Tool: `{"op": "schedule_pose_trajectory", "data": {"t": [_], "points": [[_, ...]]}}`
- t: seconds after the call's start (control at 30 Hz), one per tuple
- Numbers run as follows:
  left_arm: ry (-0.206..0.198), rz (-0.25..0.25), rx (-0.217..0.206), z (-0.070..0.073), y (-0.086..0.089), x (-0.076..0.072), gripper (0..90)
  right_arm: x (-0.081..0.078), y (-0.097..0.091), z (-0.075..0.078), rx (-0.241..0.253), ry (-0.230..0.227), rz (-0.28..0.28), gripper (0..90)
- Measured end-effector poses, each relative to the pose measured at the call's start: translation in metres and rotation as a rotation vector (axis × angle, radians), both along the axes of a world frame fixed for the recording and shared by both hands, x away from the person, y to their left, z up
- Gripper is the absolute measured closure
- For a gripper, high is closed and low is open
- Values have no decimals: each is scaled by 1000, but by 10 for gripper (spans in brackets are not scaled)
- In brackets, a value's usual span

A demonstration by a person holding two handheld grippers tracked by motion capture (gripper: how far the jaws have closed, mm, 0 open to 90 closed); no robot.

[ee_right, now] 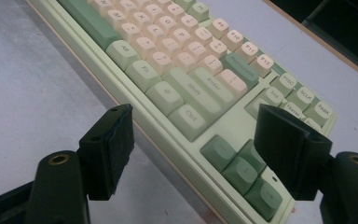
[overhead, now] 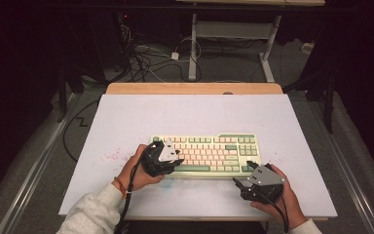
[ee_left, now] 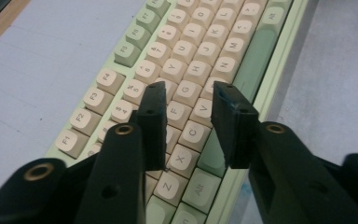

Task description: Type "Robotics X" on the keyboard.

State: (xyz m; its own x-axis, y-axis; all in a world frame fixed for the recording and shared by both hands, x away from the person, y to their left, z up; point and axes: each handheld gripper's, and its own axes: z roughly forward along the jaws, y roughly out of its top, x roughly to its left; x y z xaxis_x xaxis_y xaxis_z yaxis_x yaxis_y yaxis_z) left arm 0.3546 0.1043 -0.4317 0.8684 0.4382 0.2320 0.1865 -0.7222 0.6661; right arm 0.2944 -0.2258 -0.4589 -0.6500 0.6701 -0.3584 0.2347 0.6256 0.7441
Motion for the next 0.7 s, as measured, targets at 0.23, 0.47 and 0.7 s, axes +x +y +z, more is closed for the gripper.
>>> {"op": "schedule_pose_trajectory", "data": {"t": [0.23,0.47,0.7], "points": [[-65,31,-6,1,3,-4,448,0,-1,1,1,-2,0,287],[-84,49,-36,0,10,-8,276,0,-1,2,4,-6,-2,287],[-114,68,-41,-3,17,-12,228,0,-2,2,9,-4,-6,287]]}}
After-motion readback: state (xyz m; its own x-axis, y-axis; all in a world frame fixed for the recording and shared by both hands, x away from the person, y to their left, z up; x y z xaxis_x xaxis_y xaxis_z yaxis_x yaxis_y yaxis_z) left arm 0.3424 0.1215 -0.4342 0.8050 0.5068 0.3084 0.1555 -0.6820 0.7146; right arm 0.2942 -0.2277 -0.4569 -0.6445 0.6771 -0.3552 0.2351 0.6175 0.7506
